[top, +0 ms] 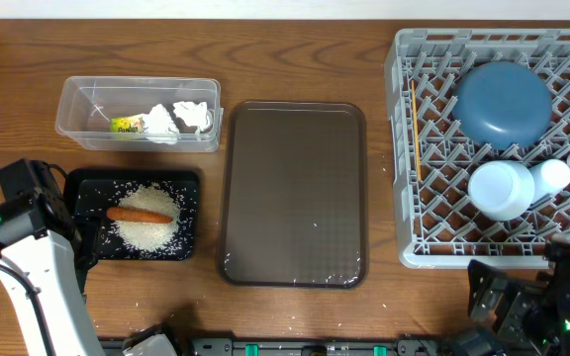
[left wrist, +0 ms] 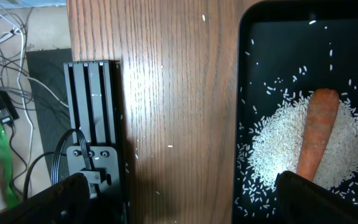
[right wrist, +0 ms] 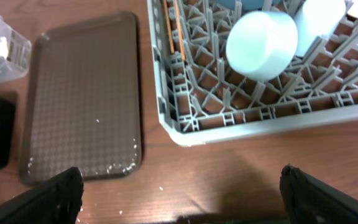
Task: Sort waste into correct bins and load items into the dishwasher rack
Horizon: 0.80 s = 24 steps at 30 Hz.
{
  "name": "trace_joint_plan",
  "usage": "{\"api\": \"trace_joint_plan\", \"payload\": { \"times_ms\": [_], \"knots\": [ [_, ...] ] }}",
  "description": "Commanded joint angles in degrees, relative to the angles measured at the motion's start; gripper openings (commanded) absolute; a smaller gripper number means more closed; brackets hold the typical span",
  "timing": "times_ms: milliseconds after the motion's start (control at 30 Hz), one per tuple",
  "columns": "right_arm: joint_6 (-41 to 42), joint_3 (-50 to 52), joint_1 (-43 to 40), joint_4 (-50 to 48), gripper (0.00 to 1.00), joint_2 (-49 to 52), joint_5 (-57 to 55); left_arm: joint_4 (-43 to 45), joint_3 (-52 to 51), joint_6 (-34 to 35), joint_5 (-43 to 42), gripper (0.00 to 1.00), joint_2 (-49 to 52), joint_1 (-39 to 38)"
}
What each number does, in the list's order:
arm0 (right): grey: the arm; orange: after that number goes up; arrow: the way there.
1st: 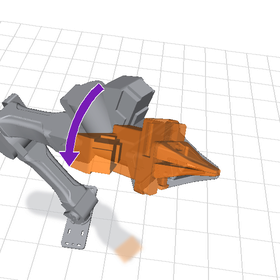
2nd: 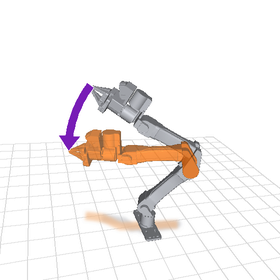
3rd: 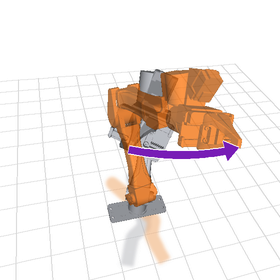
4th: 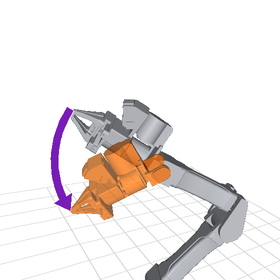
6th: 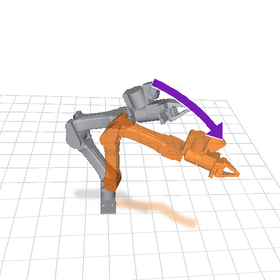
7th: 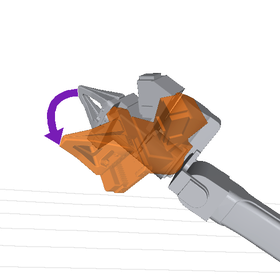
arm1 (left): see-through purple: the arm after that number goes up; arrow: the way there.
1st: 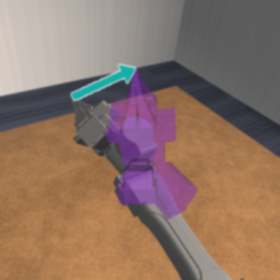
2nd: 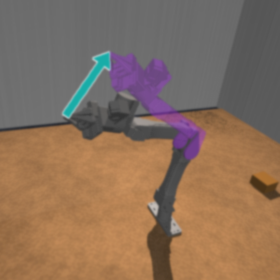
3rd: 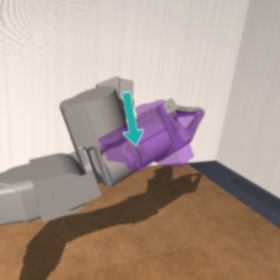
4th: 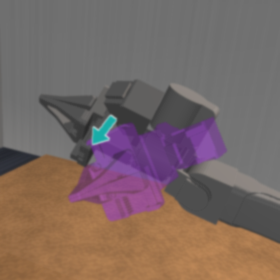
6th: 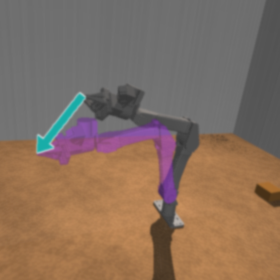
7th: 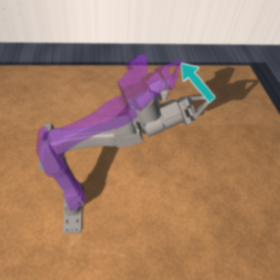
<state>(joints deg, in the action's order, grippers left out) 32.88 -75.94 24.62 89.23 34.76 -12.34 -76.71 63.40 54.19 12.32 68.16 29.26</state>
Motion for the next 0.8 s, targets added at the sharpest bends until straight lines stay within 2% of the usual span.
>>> {"api": "trace_joint_plan", "payload": {
  "times_ms": [0, 500, 600, 767],
  "knots": [
    [0.9, 0.4, 0.6, 0.6, 0.99, 0.0, 0.2, -0.3, 0.0, -0.1, 0.3, 0.98, 0.3, 0.3],
    [-0.1, 0.6, 1.1, -0.9, 0.99, -0.5, -1.5, -0.3, 0.0, -0.1, 0.3, 0.98, 0.3, 0.3],
    [-2.6, 3.1, -1.0, -5.9, 0.99, -1.7, -1.8, -0.3, 0.0, -0.1, 0.3, 0.98, 0.3, 0.3],
    [-12.4, 16.7, -9.2, -22.0, 0.99, -8.2, 5.6, -0.3, 0.0, -0.1, 0.3, 0.99, 0.3, 0.3]
  ]
}}
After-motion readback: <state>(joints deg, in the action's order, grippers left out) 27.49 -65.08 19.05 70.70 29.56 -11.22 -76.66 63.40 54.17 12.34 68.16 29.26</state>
